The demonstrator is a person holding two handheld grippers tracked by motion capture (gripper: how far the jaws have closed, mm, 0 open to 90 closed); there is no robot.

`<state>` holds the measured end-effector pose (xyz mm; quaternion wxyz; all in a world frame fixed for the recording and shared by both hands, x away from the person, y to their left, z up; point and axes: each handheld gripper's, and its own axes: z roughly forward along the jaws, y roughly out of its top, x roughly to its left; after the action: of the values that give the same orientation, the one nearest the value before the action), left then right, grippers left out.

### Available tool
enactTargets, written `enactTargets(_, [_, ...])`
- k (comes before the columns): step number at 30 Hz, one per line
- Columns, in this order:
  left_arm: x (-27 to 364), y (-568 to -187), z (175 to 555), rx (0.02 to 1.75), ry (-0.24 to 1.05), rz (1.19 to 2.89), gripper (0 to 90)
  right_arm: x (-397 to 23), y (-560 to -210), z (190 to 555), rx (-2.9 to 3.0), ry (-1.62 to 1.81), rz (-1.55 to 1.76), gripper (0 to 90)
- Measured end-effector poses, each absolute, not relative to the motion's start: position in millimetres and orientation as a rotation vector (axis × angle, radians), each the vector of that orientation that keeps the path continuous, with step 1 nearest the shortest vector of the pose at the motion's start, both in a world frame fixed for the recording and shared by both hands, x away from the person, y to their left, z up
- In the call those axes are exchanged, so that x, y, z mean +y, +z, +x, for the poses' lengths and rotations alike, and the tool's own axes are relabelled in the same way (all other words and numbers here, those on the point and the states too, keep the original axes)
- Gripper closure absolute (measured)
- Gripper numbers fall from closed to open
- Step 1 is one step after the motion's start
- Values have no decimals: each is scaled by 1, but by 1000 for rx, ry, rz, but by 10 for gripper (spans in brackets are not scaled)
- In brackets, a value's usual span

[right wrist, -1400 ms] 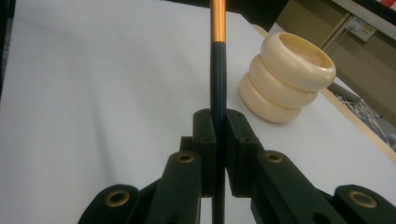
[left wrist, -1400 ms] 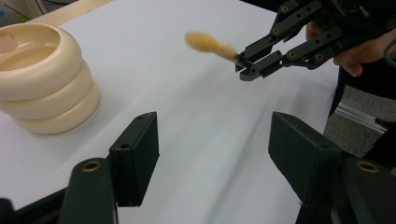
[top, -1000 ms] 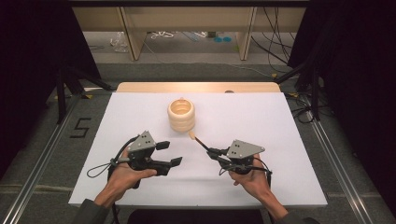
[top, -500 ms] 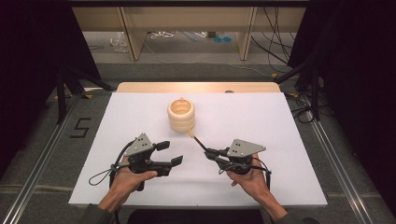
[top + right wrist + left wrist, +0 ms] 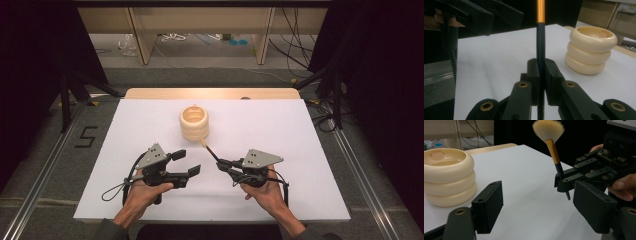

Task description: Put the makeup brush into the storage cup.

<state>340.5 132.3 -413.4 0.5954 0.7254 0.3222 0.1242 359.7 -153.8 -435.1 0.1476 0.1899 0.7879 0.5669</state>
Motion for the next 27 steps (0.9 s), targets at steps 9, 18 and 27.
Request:
enactTargets(9, [127,-411,338,733,337,1660,244,-147,-439,359,2258,1662,544,842])
enactTargets(18, [120,-413,338,732,323,1649,251,-141,-441,358,2264,1687,521,842])
enactTargets(27, [135,-407,358,490,649,1754,265,-136,-440,356,2258,1699,506,842])
